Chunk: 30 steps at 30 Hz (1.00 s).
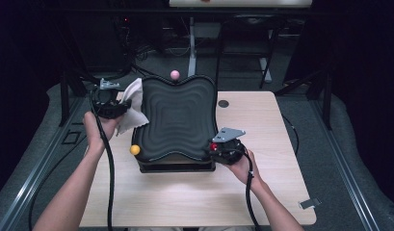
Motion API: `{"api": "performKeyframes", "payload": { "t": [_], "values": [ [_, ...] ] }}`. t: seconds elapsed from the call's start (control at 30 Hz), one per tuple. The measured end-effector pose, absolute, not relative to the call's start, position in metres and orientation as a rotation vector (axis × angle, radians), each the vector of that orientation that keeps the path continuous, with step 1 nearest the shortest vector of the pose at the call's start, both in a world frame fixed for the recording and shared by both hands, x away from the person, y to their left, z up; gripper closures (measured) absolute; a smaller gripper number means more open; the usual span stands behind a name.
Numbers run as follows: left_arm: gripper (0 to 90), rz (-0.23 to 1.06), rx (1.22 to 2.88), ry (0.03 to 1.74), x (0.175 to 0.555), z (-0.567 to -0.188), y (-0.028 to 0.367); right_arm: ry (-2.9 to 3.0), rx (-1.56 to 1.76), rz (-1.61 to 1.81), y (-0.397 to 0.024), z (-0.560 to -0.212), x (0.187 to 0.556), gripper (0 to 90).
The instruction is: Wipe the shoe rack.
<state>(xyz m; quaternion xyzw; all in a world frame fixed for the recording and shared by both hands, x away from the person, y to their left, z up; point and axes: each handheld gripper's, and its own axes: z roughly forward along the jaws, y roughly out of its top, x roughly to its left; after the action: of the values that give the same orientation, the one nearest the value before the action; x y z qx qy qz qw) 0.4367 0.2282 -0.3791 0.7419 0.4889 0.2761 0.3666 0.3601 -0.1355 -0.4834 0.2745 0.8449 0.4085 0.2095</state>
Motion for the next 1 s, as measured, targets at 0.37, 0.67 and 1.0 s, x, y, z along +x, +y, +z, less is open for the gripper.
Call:
{"api": "performKeyframes", "payload": {
  "t": [0.37,0.67,1.0],
  "values": [
    [82.1,0.767,1.884,1.312,0.471,-0.36,0.223,2.349,0.763,1.138,-0.136,-0.483,0.36,59.8],
    [82.1,0.768,1.878,1.391,0.501,-0.363,0.215,2.35,0.763,1.138,-0.136,-0.484,0.36,59.8],
    [82.1,0.782,1.885,1.451,0.522,-0.371,0.204,2.349,0.762,1.138,-0.136,-0.484,0.36,59.8]
  ]
}}
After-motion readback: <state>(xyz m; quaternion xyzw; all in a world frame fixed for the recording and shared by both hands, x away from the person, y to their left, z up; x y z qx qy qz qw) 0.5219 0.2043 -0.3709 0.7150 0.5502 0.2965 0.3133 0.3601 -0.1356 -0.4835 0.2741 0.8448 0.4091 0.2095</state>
